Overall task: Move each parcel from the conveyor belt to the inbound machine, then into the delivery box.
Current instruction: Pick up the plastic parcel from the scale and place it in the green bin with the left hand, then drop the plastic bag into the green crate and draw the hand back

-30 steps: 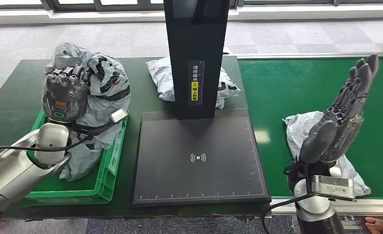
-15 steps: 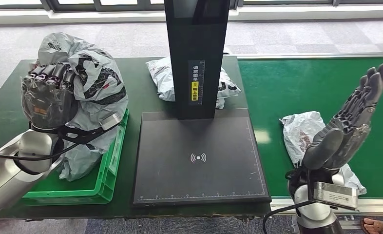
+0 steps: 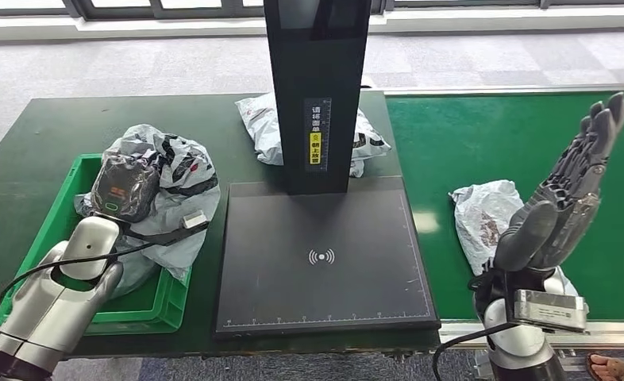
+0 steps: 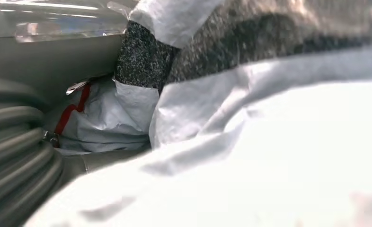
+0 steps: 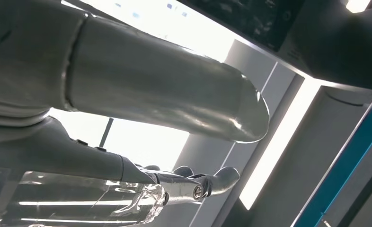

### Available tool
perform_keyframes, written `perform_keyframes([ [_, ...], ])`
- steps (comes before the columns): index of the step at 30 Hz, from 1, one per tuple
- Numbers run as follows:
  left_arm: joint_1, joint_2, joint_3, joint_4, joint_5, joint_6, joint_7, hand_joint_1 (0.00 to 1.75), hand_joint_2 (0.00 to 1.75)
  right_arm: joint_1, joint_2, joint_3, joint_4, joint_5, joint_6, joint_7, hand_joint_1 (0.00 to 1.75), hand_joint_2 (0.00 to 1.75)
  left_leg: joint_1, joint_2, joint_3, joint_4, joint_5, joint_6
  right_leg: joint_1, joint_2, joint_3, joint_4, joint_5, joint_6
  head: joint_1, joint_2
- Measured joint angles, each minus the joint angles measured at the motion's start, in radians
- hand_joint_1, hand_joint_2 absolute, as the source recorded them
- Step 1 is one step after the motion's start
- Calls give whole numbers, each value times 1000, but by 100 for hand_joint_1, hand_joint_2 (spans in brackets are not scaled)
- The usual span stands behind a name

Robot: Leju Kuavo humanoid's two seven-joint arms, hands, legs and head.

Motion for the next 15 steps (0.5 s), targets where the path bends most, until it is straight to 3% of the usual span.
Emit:
perform_keyframes([
  [7, 46, -28, 77, 58, -1, -66, 49, 175, 175, -9, -2, 0, 1, -2, 17, -5, 0, 0, 0, -1, 0, -1, 0, -1, 2, -1, 0, 0, -1, -1, 0, 0],
  [12, 48, 37, 18, 102, -1, -113, 312, 175, 175, -38, -2, 0, 9, -1, 37, 11, 0, 0, 0, 1, 1, -1, 0, -2, 3, 0, 0, 0, 0, -2, 0, 0],
  [15, 40, 74, -23, 133, -1, -127, 366, 175, 175, -55, -2, 0, 19, 2, 39, 19, 0, 0, 1, 0, 1, -1, 0, -3, 3, -1, 1, 0, -1, -2, 0, 0],
])
